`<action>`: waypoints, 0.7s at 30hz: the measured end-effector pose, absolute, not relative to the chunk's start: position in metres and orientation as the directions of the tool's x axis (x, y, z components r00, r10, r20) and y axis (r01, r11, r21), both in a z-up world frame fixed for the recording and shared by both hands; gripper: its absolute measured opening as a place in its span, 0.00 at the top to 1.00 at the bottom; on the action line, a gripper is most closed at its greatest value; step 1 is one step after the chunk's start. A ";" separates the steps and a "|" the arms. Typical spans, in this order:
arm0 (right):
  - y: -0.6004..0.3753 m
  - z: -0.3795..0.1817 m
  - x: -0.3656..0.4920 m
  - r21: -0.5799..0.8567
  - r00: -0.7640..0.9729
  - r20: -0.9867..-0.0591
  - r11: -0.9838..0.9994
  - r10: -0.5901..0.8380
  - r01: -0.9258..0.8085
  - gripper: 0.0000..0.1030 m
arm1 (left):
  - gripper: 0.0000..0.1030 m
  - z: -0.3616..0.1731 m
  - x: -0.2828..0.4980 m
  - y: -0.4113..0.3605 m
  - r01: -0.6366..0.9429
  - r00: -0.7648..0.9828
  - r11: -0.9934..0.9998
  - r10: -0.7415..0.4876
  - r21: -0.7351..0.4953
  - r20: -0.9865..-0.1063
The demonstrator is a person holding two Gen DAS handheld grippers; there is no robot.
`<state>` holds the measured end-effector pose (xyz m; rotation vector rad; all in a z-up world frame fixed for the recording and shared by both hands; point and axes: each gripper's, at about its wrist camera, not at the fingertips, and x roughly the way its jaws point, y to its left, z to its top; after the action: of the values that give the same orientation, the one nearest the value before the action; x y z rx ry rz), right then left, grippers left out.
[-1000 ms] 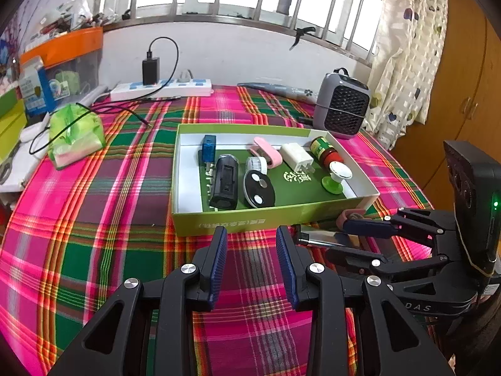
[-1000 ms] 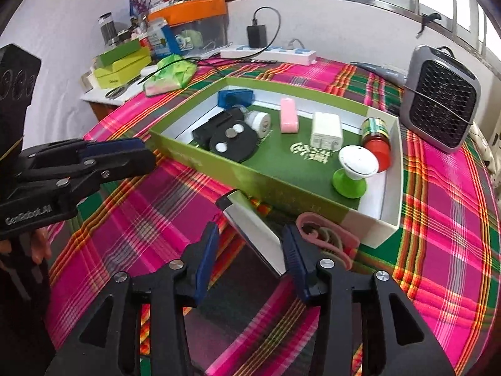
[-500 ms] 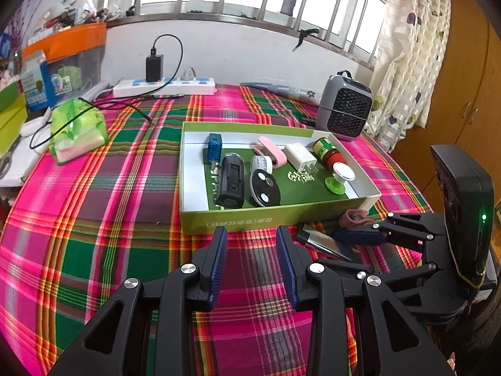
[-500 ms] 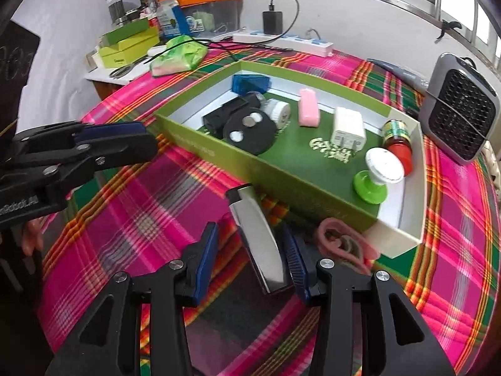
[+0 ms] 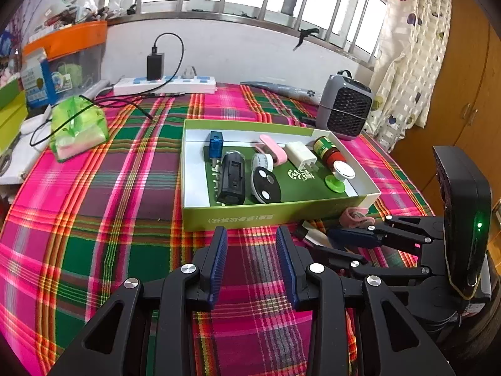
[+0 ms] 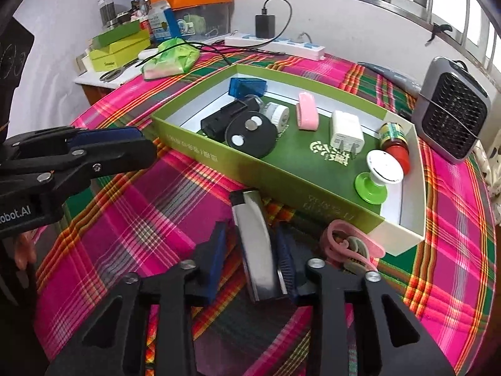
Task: Organize rigid objects
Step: 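Close the right tool on the silver metal stick, then lift the silver stick with the right tool while the left tool moves to the pink clip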
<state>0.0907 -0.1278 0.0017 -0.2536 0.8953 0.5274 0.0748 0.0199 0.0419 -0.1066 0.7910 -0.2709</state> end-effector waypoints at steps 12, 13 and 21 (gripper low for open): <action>-0.135 0.005 0.079 0.039 0.503 -0.788 0.844 0.355 -0.535 0.76 | 0.70 0.043 0.075 0.012 0.224 0.661 0.957 -0.288 -0.184 -0.693; -0.138 0.006 0.076 0.040 0.506 -0.786 0.846 0.355 -0.532 0.76 | 0.70 0.042 0.076 0.010 0.230 0.657 0.956 -0.292 -0.184 -0.695; -0.166 0.010 0.058 0.040 0.526 -0.782 0.870 0.333 -0.492 0.76 | 0.70 0.039 0.083 -0.013 0.301 0.618 0.937 -0.333 -0.177 -0.712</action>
<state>0.0578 -0.1657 0.0101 -0.1952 0.8887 0.4969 0.0832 -0.0133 0.0393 -0.0415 0.8274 -0.3646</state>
